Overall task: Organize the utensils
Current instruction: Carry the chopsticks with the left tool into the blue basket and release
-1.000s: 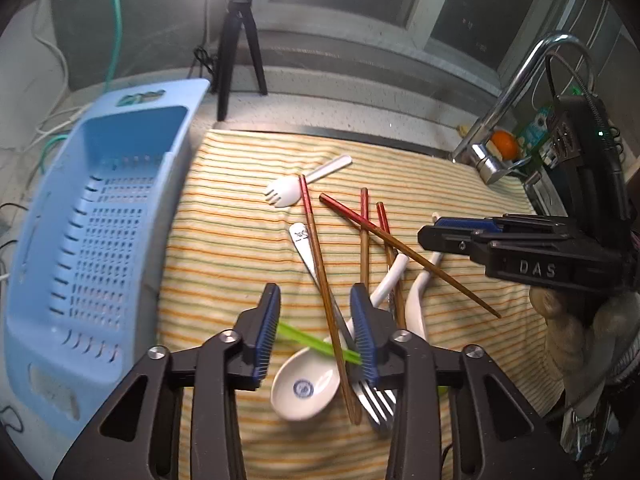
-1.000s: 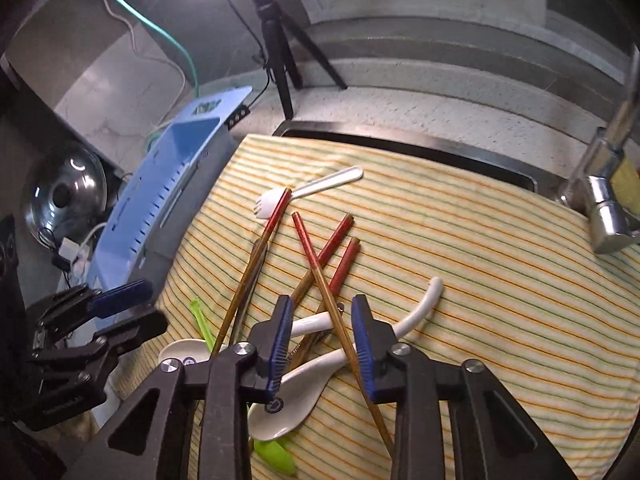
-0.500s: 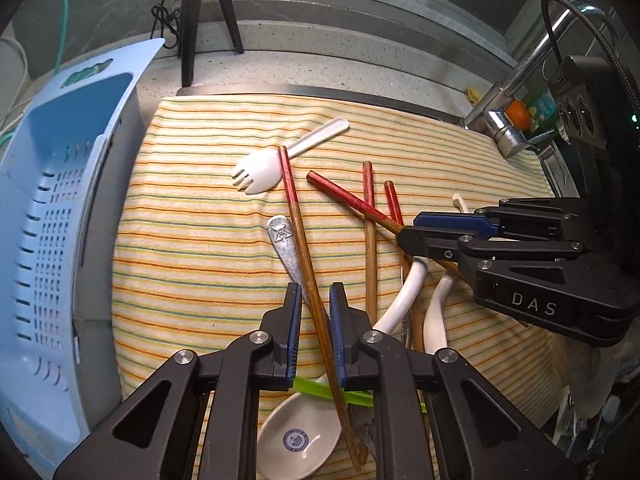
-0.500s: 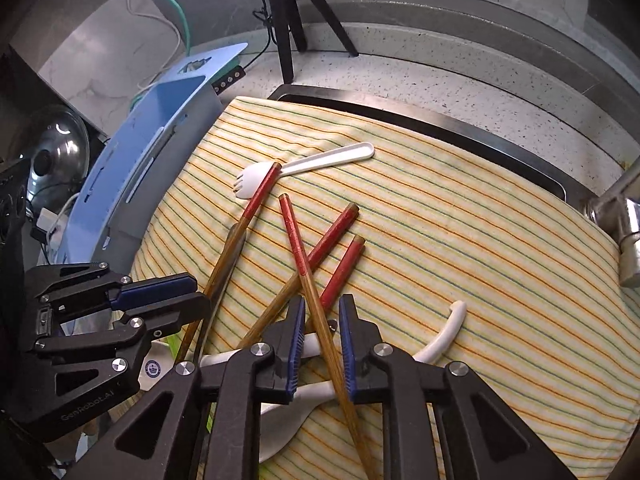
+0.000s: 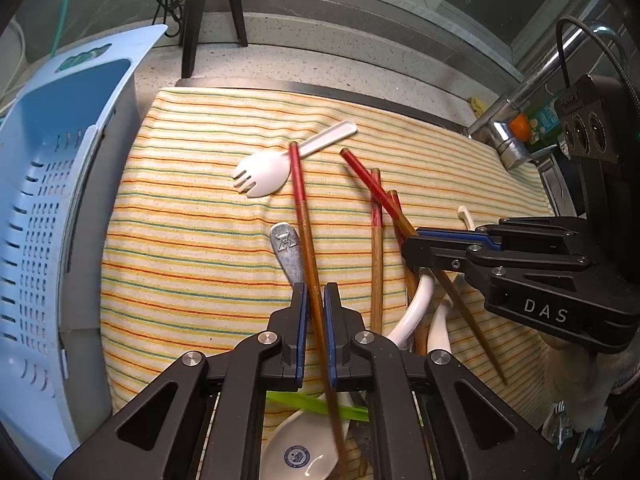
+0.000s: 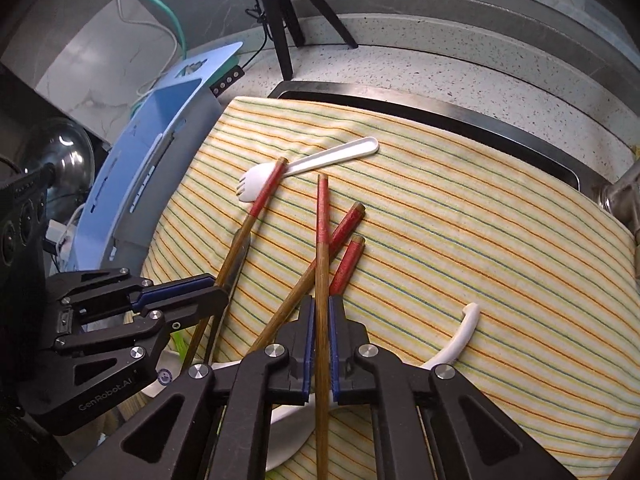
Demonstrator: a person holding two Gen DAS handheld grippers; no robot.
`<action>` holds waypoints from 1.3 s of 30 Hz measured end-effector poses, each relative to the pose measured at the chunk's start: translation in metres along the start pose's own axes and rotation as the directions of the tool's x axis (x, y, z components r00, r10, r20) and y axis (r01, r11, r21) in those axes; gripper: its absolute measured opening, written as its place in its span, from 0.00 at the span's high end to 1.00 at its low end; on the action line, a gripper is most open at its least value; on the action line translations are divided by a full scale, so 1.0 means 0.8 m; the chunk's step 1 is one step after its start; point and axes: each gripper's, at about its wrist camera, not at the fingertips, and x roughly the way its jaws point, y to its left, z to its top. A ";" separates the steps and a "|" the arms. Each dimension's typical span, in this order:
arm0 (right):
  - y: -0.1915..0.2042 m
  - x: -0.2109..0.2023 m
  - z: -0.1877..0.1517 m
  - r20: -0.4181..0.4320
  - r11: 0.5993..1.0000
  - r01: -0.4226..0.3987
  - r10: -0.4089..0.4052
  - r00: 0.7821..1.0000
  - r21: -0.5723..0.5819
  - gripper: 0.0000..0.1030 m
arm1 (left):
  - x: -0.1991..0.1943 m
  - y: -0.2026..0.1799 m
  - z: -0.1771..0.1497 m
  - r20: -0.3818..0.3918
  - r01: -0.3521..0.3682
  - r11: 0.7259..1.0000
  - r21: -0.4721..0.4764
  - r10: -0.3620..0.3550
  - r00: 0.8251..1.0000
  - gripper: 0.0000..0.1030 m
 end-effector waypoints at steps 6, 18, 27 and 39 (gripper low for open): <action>-0.002 -0.019 -0.003 0.036 0.999 -0.015 0.014 0.999 0.028 0.94 | -0.008 0.003 0.002 0.030 0.010 1.000 -0.017 -0.010 1.000 0.95; 0.022 -0.066 0.006 0.126 0.997 -0.056 0.049 0.991 0.054 0.94 | -0.053 0.017 0.008 0.118 0.044 0.998 -0.048 -0.038 0.992 0.95; 0.076 -0.074 0.039 0.185 0.993 -0.105 0.094 0.978 0.050 0.94 | -0.103 0.059 0.015 0.179 0.005 0.998 -0.062 0.006 0.984 0.95; 0.177 -0.028 0.099 0.180 0.986 -0.158 0.147 0.973 0.049 0.94 | -0.134 0.146 0.025 0.207 -0.041 0.993 -0.113 0.064 0.976 0.95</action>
